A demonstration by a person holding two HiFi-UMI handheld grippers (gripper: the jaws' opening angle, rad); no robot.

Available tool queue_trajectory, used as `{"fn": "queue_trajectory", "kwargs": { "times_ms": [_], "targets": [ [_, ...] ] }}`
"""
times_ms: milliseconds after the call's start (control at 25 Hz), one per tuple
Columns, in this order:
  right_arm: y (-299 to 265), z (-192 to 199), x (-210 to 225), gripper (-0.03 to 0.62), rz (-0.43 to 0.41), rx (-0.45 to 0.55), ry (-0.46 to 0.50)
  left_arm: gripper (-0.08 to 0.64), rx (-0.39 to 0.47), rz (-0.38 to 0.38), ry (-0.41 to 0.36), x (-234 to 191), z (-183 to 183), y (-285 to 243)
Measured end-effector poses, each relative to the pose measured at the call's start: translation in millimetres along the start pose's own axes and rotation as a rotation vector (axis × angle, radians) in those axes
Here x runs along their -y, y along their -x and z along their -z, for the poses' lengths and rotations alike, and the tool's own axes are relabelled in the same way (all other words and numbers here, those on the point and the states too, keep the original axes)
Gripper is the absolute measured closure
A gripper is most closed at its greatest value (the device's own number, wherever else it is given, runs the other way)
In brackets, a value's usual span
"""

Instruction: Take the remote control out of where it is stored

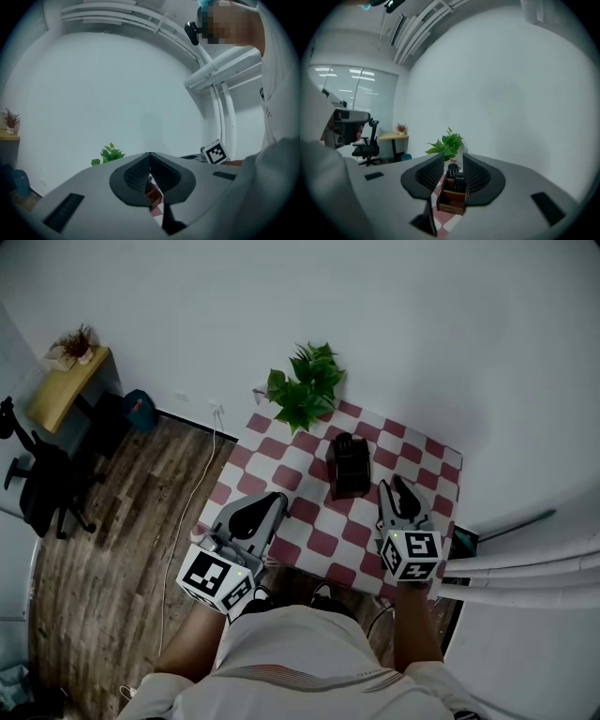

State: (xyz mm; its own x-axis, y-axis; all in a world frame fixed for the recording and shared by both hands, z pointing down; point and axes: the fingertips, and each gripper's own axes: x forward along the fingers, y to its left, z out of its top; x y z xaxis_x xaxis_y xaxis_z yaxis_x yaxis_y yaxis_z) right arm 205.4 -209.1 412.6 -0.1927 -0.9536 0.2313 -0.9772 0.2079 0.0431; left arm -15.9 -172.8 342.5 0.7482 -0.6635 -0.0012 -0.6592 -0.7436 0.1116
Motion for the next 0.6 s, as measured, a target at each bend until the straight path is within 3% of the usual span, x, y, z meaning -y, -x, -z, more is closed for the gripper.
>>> {"fn": "queue_trajectory", "kwargs": {
  "times_ms": [80,160,600],
  "targets": [
    [-23.8,17.1,6.0,0.426,0.013,-0.047,0.01,0.554,-0.008,-0.014,0.006,-2.5,3.4,0.9],
    [-44.9,29.1,8.5,0.399,0.014,-0.068,0.02,0.552,-0.018,-0.029,0.01,-5.4,7.5,2.2],
    [-126.0,91.7,19.2,0.377,0.028,-0.188,0.007,0.552,-0.07,-0.147,0.038,-34.4,22.2,6.0]
  ]
}}
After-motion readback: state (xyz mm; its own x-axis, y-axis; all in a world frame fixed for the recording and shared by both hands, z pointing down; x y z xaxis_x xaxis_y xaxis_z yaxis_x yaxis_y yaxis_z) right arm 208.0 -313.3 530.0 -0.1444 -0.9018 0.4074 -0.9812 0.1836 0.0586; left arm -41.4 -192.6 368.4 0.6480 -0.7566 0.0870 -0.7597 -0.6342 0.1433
